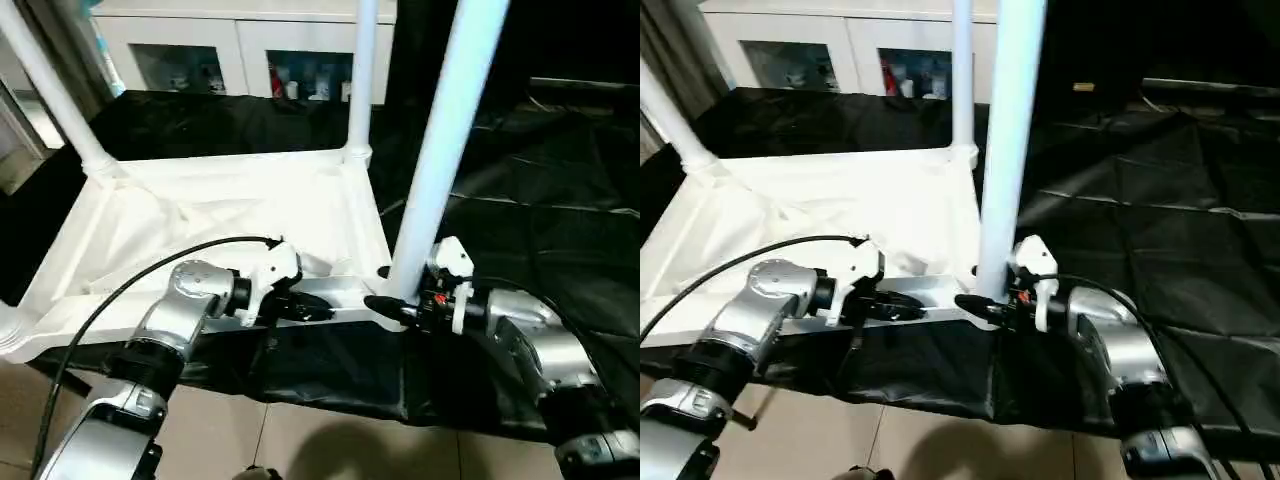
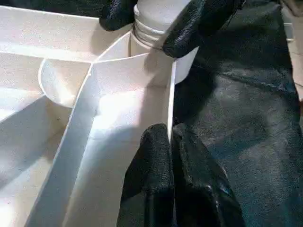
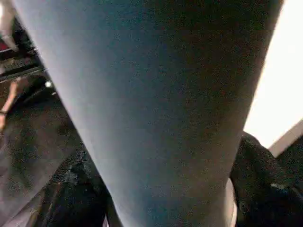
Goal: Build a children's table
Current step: Rotate leg to tighten
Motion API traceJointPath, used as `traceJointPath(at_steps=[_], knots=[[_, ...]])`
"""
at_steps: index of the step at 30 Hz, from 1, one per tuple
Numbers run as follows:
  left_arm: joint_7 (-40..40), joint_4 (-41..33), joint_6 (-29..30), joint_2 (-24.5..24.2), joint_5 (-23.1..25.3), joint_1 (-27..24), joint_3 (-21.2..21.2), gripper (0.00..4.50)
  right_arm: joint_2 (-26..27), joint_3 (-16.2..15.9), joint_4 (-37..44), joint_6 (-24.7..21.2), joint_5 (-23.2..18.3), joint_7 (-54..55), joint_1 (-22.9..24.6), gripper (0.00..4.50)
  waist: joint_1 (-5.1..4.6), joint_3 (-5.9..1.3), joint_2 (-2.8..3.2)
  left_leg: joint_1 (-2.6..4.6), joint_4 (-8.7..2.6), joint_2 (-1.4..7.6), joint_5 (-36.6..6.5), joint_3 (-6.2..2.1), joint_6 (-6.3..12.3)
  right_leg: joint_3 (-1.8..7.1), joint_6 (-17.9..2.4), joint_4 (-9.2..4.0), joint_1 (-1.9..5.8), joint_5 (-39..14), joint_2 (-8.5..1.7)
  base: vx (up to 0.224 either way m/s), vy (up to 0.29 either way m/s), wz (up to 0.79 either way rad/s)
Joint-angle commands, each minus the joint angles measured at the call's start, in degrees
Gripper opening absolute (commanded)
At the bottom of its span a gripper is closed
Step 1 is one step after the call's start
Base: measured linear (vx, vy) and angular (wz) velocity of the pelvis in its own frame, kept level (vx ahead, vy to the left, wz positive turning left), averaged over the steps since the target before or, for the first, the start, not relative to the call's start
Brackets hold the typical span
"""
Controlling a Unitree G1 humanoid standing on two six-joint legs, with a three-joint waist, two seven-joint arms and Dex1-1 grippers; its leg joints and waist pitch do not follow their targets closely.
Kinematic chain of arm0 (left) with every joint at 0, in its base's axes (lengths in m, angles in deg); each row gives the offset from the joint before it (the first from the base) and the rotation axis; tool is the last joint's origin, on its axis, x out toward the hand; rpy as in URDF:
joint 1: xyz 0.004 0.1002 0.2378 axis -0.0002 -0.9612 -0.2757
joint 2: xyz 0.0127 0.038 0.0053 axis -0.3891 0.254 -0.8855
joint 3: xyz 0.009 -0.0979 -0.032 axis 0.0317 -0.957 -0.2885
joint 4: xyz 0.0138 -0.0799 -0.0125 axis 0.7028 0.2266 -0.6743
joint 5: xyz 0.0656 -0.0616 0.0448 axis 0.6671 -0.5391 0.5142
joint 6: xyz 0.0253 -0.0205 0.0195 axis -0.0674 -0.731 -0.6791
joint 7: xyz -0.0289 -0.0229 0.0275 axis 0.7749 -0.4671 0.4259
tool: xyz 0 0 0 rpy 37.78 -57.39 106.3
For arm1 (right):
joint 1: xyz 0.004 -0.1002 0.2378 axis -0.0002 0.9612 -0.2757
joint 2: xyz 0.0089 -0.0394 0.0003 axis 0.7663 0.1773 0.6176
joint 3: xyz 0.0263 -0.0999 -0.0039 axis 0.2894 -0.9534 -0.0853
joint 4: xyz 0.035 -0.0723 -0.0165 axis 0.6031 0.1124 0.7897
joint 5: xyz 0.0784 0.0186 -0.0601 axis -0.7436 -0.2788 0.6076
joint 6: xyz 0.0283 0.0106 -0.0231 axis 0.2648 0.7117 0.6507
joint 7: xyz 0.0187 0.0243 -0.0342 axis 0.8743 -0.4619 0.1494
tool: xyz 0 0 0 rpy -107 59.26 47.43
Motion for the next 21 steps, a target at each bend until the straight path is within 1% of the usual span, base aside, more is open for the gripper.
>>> traceJointPath(at_steps=[1,2,3,4,5,6,7,8,9,11,12,13,14,16,19,21], knots=[[10.40,3.05,-0.41,3.31,0.00,2.45,-1.98,0.00,3.19,-1.76,-3.36,-0.27,3.41,7.28,1.58,2.71,-0.21,-3.34,-1.03,1.48,-3.48,2.14,-13.24,-0.58,4.14,1.47,-13.86,-3.51,1.77,-13.02,-2.57,0.000,0.000,0.00],[13.84,4.41,-0.33,4.86,0.67,3.40,-2.18,0.00,5.02,-1.05,-5.20,0.18,4.90,12.96,1.23,2.71,-0.60,-3.11,-1.07,1.71,-3.82,1.90,-16.57,-0.79,1.87,1.56,-12.46,-4.07,1.79,-18.57,-2.76,0.000,0.000,0.00],[15.03,4.83,-0.25,5.46,0.80,3.73,-2.30,0.00,5.70,-0.77,-5.82,0.20,5.35,14.98,1.06,2.71,-0.77,-2.95,-1.14,1.74,-3.99,1.85,-17.54,-0.88,1.22,1.57,-11.83,-4.32,1.73,-20.50,-2.76,0.000,0.000,0.00],[16.34,5.28,-0.14,6.18,0.90,4.10,-2.46,0.00,6.47,-0.45,-6.51,0.22,5.82,17.26,0.86,2.71,-0.85,-2.92,-1.18,2.02,-4.14,1.80,-19.28,-1.04,0.37,1.56,-10.67,-4.64,1.65,-23.41,-2.78,0.000,0.000,0.00],[19.52,6.15,0.12,8.52,1.24,5.10,-2.46,0.00,9.21,0.95,-8.45,-0.48,6.32,23.99,-0.07,2.70,-0.94,-2.91,-1.11,2.12,-4.24,1.80,-20.51,-1.12,0.16,1.63,-9.96,-4.92,1.53,-24.81,-2.82,0.000,0.000,0.00],[20.61,6.46,0.18,9.59,1.47,5.51,-2.23,0.00,10.48,1.52,-9.33,-0.76,6.41,26.76,-0.60,2.70,-0.99,-2.88,-0.98,2.10,-4.29,1.79,-20.69,-1.19,-0.04,1.67,-9.70,-4.96,1.47,-25.12,-2.86,0.000,0.000,0.00],[21.03,6.58,0.20,10.00,1.56,5.67,-2.15,0.00,10.96,1.74,-9.67,-0.87,6.45,27.81,-0.81,2.70,-1.14,-2.85,-1.01,2.01,-4.36,1.76,-20.92,-1.20,-0.26,1.69,-9.45,-4.99,1.42,-25.42,-2.81,0.000,0.000,0.00],[22.81,7.23,0.24,12.07,2.17,6.45,-1.68,0.00,13.32,2.50,-10.80,-1.17,6.49,32.40,-1.72,2.70,-1.16,-2.87,-1.07,2.22,-4.37,1.66,-21.73,-1.27,-0.53,1.63,-8.59,-5.30,1.27,-26.85,-2.83,0.000,0.000,0.00],[23.38,7.39,0.26,12.99,2.33,6.71,-1.49,0.00,14.15,2.24,-11.54,-0.88,6.84,33.60,-2.40,2.70,-1.18,-2.78,-0.82,2.33,-4.40,1.68,-22.34,-1.29,-0.56,1.66,-8.39,-5.43,1.10,-27.47,-2.82,0.000,0.000,0.00],[23.85,8.01,-0.26,14.07,2.58,7.14,-1.16,0.00,15.02,1.34,-12.62,0.54,7.87,34.28,-3.31,2.70,-1.34,-2.77,-1.02,2.24,-4.43,1.50,-23.30,-1.40,-0.57,1.49,-7.62,-5.67,1.20,-28.97,-2.80,0.000,0.000,0.00],[23.65,8.33,-0.68,14.42,2.74,7.33,-0.91,0.00,15.41,0.82,-12.99,1.87,8.19,33.52,-3.65,2.70,-1.21,-2.76,-0.94,2.36,-4.40,1.50,-23.82,-1.39,-0.33,1.52,-7.03,-5.94,1.02,-29.78,-2.86,0.000,0.000,0.00],[23.56,8.52,-0.88,14.56,2.83,7.43,-0.79,0.00,15.62,0.71,-13.12,2.52,8.13,33.02,-3.78,2.70,-1.23,-2.81,-0.99,2.34,-4.35,1.49,-23.89,-1.40,-0.17,1.54,-6.89,-5.96,1.00,-29.87,-2.90,0.000,0.000,0.00],[23.48,8.69,-1.07,14.69,2.92,7.52,-0.68,0.00,15.86,0.62,-13.24,3.17,8.05,32.57,-3.89,3.05,-1.18,-2.87,-0.99,1.99,-4.45,1.53,-22.99,-1.47,0.33,1.56,-6.88,-5.83,1.21,-28.72,-2.89,0.000,0.000,0.00],[22.12,8.58,-1.34,14.44,2.68,7.43,-0.47,0.00,16.26,1.32,-12.32,2.84,5.09,28.35,-4.04,3.40,-1.11,-2.98,-1.07,1.84,-4.48,1.59,-22.29,-1.44,0.84,1.58,-7.27,-5.60,1.36,-27.11,-2.83,0.000,0.000,0.00],[19.72,8.25,-1.63,13.50,2.43,6.98,-0.33,0.00,15.46,0.82,-11.43,2.72,4.91,25.77,-4.04,3.42,-1.11,-3.04,-1.02,1.55,-4.51,1.63,-21.38,-1.41,1.25,1.56,-7.99,-5.34,1.55,-25.06,-2.82,0.000,0.000,0.00],[16.77,7.64,-1.75,11.91,2.23,6.35,-0.02,0.00,13.59,-0.18,-10.32,2.83,4.60,22.00,-3.94,3.49,-1.08,-3.23,-1.01,1.48,-4.36,1.70,-20.06,-1.30,1.75,1.58,-9.17,-4.96,1.78,-21.87,-2.81,0.000,0.000,0.00]])
